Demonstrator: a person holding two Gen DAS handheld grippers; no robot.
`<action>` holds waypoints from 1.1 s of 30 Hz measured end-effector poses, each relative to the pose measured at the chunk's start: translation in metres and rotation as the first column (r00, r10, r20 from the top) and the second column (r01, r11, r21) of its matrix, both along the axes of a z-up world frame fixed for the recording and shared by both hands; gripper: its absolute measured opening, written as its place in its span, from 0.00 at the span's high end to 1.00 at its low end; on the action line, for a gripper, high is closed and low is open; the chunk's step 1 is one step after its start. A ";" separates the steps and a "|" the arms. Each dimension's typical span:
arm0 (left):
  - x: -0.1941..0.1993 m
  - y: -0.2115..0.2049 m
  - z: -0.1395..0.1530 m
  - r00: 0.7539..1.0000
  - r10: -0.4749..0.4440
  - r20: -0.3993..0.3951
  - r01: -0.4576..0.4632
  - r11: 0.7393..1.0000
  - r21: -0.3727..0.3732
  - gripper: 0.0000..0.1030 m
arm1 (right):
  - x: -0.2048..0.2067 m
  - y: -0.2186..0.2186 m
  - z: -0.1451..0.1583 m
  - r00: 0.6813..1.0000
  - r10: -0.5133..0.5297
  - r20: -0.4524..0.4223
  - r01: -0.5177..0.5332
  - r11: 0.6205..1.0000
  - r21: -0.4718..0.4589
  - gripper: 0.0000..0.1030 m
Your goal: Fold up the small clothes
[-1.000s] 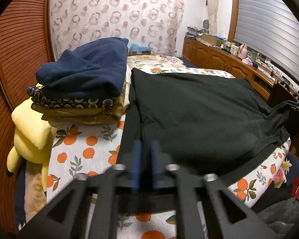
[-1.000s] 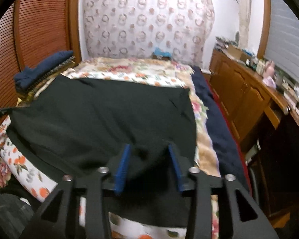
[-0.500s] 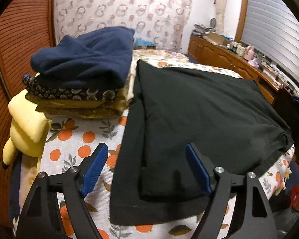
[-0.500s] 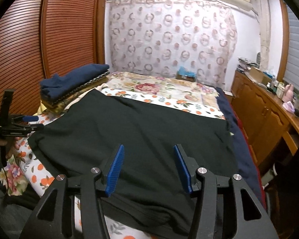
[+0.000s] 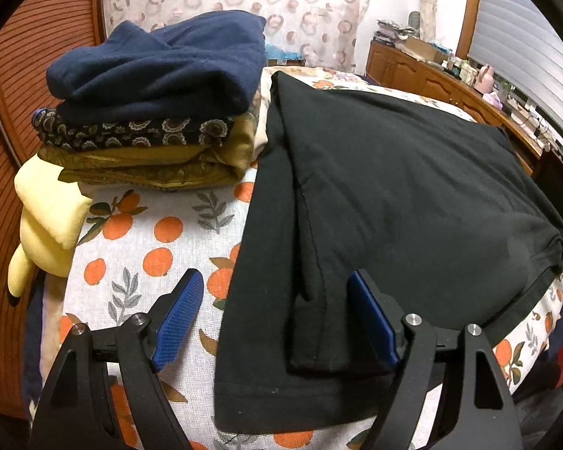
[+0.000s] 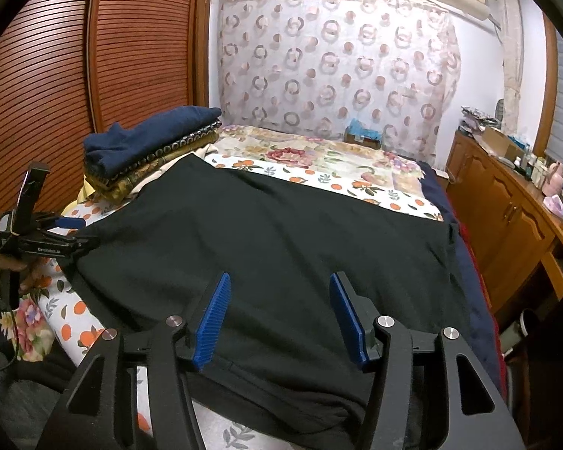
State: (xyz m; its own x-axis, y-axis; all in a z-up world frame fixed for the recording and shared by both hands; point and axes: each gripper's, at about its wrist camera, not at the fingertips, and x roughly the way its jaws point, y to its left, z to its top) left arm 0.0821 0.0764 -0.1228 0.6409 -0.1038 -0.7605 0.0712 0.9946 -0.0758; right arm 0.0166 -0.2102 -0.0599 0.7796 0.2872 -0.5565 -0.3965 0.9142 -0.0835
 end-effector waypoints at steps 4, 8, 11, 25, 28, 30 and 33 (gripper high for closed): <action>0.003 -0.004 -0.001 1.000 0.001 -0.004 -0.001 1.000 0.014 0.22 | 0.007 0.003 0.001 1.000 -0.003 -0.008 0.003 1.000 0.000 0.44; 0.007 -0.020 0.000 0.999 -0.035 0.006 0.035 0.999 0.026 0.40 | 0.014 0.000 -0.002 1.000 -0.015 -0.022 0.015 1.000 0.007 0.41; 0.009 -0.025 0.002 0.997 -0.071 0.001 0.071 0.997 0.011 0.68 | 0.020 -0.008 -0.007 0.998 -0.035 -0.042 0.036 0.999 0.014 0.41; 0.014 -0.060 0.060 0.972 -0.163 0.167 0.180 0.980 -0.090 0.90 | 0.022 -0.038 -0.020 0.985 -0.142 -0.094 0.145 0.989 0.033 0.40; 0.024 -0.080 0.077 0.957 -0.209 0.200 0.234 0.966 -0.109 0.90 | 0.019 -0.040 -0.015 0.983 -0.157 -0.093 0.163 0.985 0.060 0.40; 0.031 -0.100 0.089 0.941 -0.253 0.224 0.283 0.952 -0.116 0.90 | 0.017 -0.041 -0.012 0.981 -0.171 -0.093 0.178 0.981 0.074 0.40; 0.040 -0.134 0.106 0.912 -0.321 0.255 0.359 0.926 -0.117 0.90 | 0.012 -0.045 -0.011 0.976 -0.195 -0.091 0.203 0.975 0.091 0.40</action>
State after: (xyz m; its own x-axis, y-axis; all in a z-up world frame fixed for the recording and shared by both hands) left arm 0.1222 -0.0580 -0.0165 0.6984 -0.4531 -0.5540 0.4370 0.8830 -0.1713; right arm 0.0285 -0.2547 -0.0707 0.7802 0.1874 -0.5967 -0.2070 0.9777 0.0363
